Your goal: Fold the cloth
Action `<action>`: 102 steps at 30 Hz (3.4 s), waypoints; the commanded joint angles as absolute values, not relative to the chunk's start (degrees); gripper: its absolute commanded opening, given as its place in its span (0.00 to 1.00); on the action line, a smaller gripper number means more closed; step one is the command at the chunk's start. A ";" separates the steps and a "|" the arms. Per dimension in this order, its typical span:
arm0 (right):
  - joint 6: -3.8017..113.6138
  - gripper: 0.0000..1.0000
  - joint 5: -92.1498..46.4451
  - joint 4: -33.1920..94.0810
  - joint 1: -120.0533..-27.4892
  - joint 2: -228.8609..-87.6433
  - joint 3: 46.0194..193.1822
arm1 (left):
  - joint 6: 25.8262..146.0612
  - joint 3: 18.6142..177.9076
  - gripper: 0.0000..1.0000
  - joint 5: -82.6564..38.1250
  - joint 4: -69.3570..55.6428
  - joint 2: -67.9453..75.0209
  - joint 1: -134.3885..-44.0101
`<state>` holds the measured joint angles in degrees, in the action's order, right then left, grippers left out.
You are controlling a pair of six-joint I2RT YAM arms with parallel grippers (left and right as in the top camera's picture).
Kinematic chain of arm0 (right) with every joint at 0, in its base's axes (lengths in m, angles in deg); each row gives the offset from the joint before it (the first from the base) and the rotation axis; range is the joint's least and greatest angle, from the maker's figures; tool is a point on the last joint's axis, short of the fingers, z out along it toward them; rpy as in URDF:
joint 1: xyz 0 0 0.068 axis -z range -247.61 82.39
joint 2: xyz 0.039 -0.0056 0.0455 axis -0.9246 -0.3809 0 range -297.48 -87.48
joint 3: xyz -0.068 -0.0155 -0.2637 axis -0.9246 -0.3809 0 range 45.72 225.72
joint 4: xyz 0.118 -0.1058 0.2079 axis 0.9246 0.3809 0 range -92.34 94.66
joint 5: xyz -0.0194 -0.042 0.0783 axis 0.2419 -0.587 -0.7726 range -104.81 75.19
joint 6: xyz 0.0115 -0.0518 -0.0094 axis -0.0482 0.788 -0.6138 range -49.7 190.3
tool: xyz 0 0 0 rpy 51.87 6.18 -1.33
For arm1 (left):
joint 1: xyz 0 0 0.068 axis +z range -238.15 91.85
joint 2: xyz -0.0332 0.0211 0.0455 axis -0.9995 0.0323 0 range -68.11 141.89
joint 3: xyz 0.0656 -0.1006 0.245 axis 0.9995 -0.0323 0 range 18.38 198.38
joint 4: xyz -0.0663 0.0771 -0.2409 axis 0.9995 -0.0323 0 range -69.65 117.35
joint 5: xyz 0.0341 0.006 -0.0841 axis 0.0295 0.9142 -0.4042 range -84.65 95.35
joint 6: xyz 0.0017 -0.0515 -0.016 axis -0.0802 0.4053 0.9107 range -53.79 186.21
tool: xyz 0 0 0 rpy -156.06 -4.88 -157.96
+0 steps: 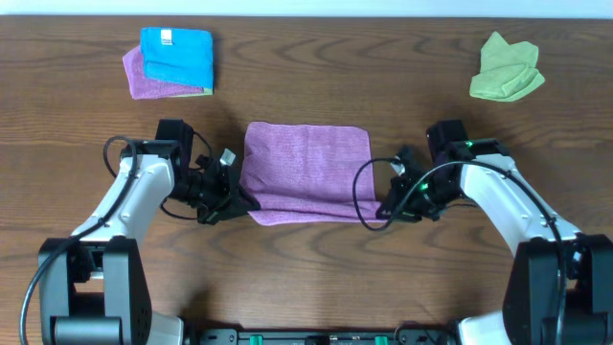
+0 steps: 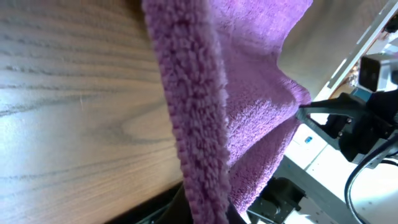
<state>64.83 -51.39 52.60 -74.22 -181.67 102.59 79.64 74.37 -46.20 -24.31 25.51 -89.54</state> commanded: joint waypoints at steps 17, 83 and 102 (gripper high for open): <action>51.34 0.01 -46.08 20.69 -76.69 -180.58 103.04 | 91.70 75.33 0.06 -37.61 -1.86 25.93 -88.55; 51.04 0.26 -19.34 -2.77 -84.10 -196.58 103.04 | 108.90 76.05 0.11 -31.75 41.35 48.01 -89.21; 50.10 0.27 -19.76 5.95 -84.14 -191.09 103.04 | 110.17 80.64 0.20 -44.01 40.89 47.96 -85.41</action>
<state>51.10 -20.48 5.36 -83.73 -193.71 102.67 109.78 78.85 -41.52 41.02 47.35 -86.00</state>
